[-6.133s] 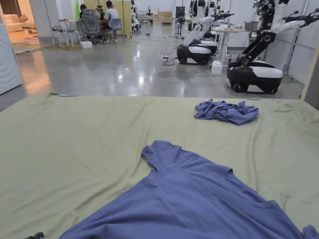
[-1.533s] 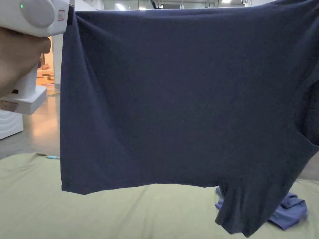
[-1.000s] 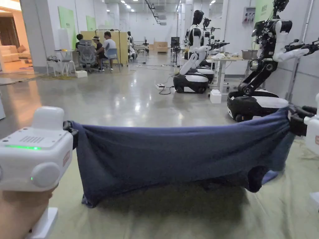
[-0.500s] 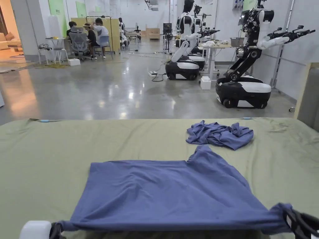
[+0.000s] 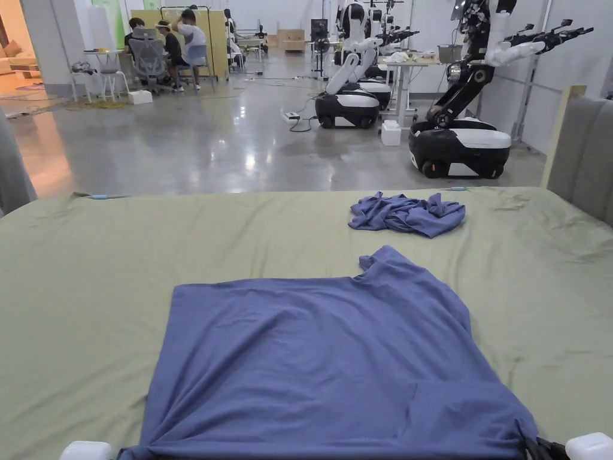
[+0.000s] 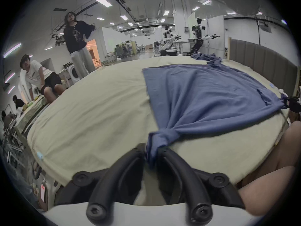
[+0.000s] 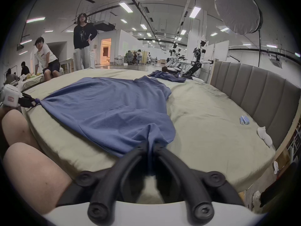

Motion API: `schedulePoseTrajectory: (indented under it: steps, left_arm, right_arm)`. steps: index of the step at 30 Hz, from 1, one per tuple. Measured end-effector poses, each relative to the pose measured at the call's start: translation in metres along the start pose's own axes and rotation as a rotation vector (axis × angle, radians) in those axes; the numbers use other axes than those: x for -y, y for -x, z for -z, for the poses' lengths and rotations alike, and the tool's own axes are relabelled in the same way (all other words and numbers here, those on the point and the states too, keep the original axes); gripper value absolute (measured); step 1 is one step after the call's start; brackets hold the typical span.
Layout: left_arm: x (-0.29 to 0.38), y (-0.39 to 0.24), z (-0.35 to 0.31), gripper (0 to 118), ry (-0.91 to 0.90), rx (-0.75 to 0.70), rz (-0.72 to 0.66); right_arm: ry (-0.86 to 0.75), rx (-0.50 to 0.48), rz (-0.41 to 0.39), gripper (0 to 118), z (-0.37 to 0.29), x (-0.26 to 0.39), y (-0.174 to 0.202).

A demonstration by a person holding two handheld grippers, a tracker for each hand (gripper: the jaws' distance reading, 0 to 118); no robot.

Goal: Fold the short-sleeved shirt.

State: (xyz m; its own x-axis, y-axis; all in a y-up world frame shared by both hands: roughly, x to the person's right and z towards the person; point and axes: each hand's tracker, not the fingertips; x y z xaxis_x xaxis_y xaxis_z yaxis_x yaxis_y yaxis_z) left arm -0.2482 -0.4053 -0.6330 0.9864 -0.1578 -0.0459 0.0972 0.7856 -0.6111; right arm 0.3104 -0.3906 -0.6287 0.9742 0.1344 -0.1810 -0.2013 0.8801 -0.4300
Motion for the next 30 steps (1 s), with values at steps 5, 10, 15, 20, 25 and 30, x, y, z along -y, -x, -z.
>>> schedulePoseTrajectory:
  steps: [5, 10, 15, 20, 25, 30]
  left_arm:
    - [-0.013, 0.025, -0.058, 118, -0.108, 0.037, -0.202]
    - [-0.004, 0.033, -0.139, 117, -0.286, 0.041, -0.227]
    - [-0.001, 0.021, -0.141, 0, -0.235, 0.027, -0.149]
    - [-0.012, 0.029, -0.073, 46, -0.008, 0.122, -0.107]
    - [-0.02, 0.038, -0.015, 118, 0.037, 0.104, -0.179]
    - [-0.025, 0.035, 0.018, 118, 0.125, 0.118, -0.19]
  right_arm:
    - [-0.15, 0.034, 0.079, 118, -0.046, -0.003, -0.001]
    - [-0.187, 0.01, 0.049, 86, -0.112, -0.022, 0.027]
    - [-0.198, -0.057, 0.06, 3, -0.12, -0.023, 0.041]
    - [-0.195, -0.036, 0.016, 3, -0.108, -0.021, 0.05]
    - [-0.166, -0.054, 0.026, 3, -0.101, -0.02, 0.053]
    - [-0.13, -0.069, 0.022, 3, -0.097, -0.012, 0.051]
